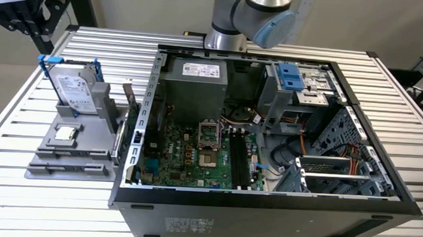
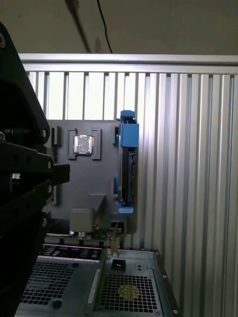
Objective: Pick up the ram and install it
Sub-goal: 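Reach for the ram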
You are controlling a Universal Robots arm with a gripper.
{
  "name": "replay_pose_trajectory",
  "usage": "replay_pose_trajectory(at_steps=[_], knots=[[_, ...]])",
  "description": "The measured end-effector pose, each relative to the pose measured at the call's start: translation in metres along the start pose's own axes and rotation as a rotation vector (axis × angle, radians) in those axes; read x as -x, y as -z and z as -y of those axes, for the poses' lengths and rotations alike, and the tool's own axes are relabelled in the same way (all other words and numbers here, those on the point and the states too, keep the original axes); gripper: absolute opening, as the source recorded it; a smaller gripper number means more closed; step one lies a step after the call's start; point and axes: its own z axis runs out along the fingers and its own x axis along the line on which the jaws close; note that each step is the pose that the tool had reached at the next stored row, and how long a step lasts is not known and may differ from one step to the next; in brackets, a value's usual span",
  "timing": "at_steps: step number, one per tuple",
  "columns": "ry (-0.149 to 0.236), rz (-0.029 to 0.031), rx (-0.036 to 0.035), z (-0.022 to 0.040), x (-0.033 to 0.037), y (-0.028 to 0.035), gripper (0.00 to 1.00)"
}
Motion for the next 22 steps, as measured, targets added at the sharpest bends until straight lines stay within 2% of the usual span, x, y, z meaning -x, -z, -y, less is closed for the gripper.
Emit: replay_pose_trajectory(at_steps=[2,7,11,22], knots=[[0.000,-0.0001,0.0000,-0.0001,-0.0031,0.0001,0.00],[-0.001,-0.0001,0.0000,0.0013,-0.0035,-0.0003,0.00],[-0.008,0.0003,-0.0002,0.0126,-0.0037,-0.0003,0.00],[-0.036,0.0016,-0.0008,0.0387,-0.0042,-0.0006,0.00]])
